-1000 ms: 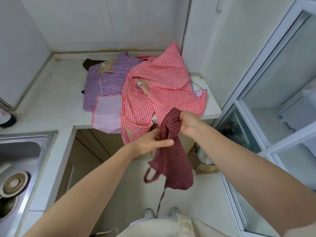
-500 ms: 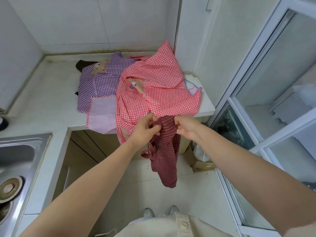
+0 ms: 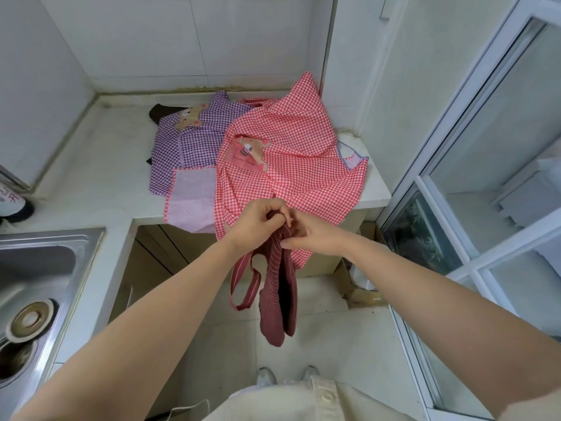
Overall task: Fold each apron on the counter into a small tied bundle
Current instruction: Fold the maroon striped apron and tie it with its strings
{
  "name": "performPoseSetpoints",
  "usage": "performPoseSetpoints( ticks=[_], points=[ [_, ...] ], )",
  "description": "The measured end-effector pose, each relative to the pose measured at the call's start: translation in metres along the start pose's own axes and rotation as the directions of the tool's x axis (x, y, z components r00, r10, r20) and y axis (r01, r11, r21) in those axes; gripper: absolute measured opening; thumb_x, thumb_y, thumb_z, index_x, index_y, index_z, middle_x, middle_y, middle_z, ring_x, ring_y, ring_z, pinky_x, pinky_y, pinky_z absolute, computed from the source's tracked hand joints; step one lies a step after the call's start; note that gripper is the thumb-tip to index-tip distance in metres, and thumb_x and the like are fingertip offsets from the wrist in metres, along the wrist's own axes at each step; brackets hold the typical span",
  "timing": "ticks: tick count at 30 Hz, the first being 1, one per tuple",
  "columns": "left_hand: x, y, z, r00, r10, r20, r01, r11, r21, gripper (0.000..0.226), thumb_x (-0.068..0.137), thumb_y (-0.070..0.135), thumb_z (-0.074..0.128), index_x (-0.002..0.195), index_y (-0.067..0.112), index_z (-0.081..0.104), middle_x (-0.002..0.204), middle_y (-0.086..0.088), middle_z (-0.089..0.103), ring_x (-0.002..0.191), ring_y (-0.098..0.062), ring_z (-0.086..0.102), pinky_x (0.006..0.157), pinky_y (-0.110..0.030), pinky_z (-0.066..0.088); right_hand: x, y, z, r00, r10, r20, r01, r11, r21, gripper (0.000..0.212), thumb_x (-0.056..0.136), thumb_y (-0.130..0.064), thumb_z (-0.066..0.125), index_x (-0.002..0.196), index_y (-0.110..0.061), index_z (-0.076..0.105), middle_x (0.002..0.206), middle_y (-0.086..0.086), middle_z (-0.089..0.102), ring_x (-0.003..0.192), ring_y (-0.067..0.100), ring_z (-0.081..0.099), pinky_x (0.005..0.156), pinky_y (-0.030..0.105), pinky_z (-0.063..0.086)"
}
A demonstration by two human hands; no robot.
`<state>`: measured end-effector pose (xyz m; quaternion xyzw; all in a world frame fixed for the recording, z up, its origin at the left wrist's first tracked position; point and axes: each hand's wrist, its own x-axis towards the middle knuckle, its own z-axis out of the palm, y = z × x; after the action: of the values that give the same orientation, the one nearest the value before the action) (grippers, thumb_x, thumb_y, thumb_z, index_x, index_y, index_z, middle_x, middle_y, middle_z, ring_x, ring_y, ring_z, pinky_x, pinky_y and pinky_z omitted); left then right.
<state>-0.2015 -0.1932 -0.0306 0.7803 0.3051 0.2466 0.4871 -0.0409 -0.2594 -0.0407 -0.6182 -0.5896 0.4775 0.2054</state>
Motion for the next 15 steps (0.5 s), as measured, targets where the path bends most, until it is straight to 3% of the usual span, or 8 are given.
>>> performPoseSetpoints(
  ticks=[3, 6, 8, 10, 12, 13, 15],
  points=[
    [-0.004, 0.002, -0.003, 0.999, 0.011, 0.031, -0.011, 1.0, -0.019, 0.021, 0.089, -0.013, 0.049, 0.081, -0.005, 0.067, 0.06, 0.017, 0.06, 0.055, 0.004, 0.052, 0.059, -0.007, 0.038, 0.004, -0.006, 0.002, 0.999, -0.037, -0.035, 0.036, 0.999, -0.029, 0.019, 0.089, -0.018, 0.07, 0.095, -0.032, 0.057, 0.091, -0.012, 0.062, 0.081, 0.0, 0.059, 0.071, 0.016, 0.044],
    [-0.006, -0.009, -0.009, 1.0, 0.002, -0.026, -0.003, 0.999, -0.05, 0.028, 0.088, -0.011, 0.049, 0.081, 0.006, 0.07, 0.073, 0.008, 0.066, 0.07, -0.001, 0.059, 0.073, -0.019, 0.048, 0.009, -0.003, 0.006, 0.982, 0.002, -0.189, -0.008, 0.999, -0.035, 0.017, 0.092, -0.017, 0.064, 0.086, -0.022, 0.049, 0.078, -0.007, 0.057, 0.067, 0.006, 0.059, 0.058, 0.018, 0.04],
    [-0.006, -0.021, -0.009, 0.991, 0.02, -0.129, -0.007, 0.995, 0.101, 0.021, 0.087, 0.007, 0.055, 0.085, 0.02, 0.071, 0.084, 0.008, 0.069, 0.085, -0.01, 0.062, 0.085, -0.033, 0.049, 0.011, -0.001, 0.01, 0.951, 0.068, -0.303, -0.059, 0.998, 0.037, 0.018, 0.095, -0.013, 0.058, 0.085, -0.016, 0.043, 0.069, -0.003, 0.054, 0.054, 0.009, 0.062, 0.047, 0.017, 0.038],
    [-0.01, -0.029, -0.007, 0.945, 0.005, -0.328, 0.11, 0.937, 0.332, 0.016, 0.082, 0.038, 0.054, 0.087, 0.027, 0.065, 0.093, 0.006, 0.062, 0.094, -0.014, 0.052, 0.085, -0.034, 0.041, 0.011, -0.002, 0.013, 0.912, 0.097, -0.399, -0.063, 0.993, 0.097, 0.02, 0.094, -0.01, 0.058, 0.085, -0.015, 0.041, 0.065, -0.003, 0.051, 0.049, 0.011, 0.061, 0.043, 0.016, 0.038],
    [-0.017, -0.022, -0.002, 0.871, -0.16, -0.465, 0.303, 0.919, 0.251, 0.037, 0.086, 0.054, 0.054, 0.08, 0.018, 0.059, 0.085, 0.001, 0.059, 0.081, -0.012, 0.051, 0.071, -0.027, 0.039, 0.012, -0.005, 0.017, 0.882, 0.093, -0.462, -0.047, 0.993, 0.11, 0.022, 0.092, -0.009, 0.061, 0.083, -0.015, 0.042, 0.062, -0.003, 0.051, 0.047, 0.012, 0.061, 0.046, 0.019, 0.04],
    [-0.016, -0.015, 0.001, 0.859, -0.307, -0.41, 0.39, 0.911, 0.136, 0.051, 0.089, 0.061, 0.052, 0.075, 0.013, 0.06, 0.076, -0.002, 0.062, 0.071, -0.012, 0.055, 0.064, -0.026, 0.04, 0.014, -0.007, 0.02, 0.874, 0.08, -0.479, -0.038, 0.995, 0.097, 0.022, 0.091, -0.009, 0.062, 0.083, -0.015, 0.043, 0.062, -0.003, 0.053, 0.047, 0.012, 0.061, 0.047, 0.021, 0.042],
    [-0.016, -0.005, 0.01, 0.838, -0.522, -0.161, 0.528, 0.849, -0.007, 0.066, 0.088, 0.068, 0.048, 0.076, 0.006, 0.069, 0.07, -0.008, 0.071, 0.06, -0.014, 0.063, 0.059, -0.025, 0.049, 0.017, -0.01, 0.028, 0.88, 0.037, -0.473, -0.01, 0.998, 0.058, 0.023, 0.088, -0.008, 0.065, 0.082, -0.017, 0.045, 0.066, -0.002, 0.058, 0.05, 0.012, 0.062, 0.047, 0.017, 0.042]
  ],
)
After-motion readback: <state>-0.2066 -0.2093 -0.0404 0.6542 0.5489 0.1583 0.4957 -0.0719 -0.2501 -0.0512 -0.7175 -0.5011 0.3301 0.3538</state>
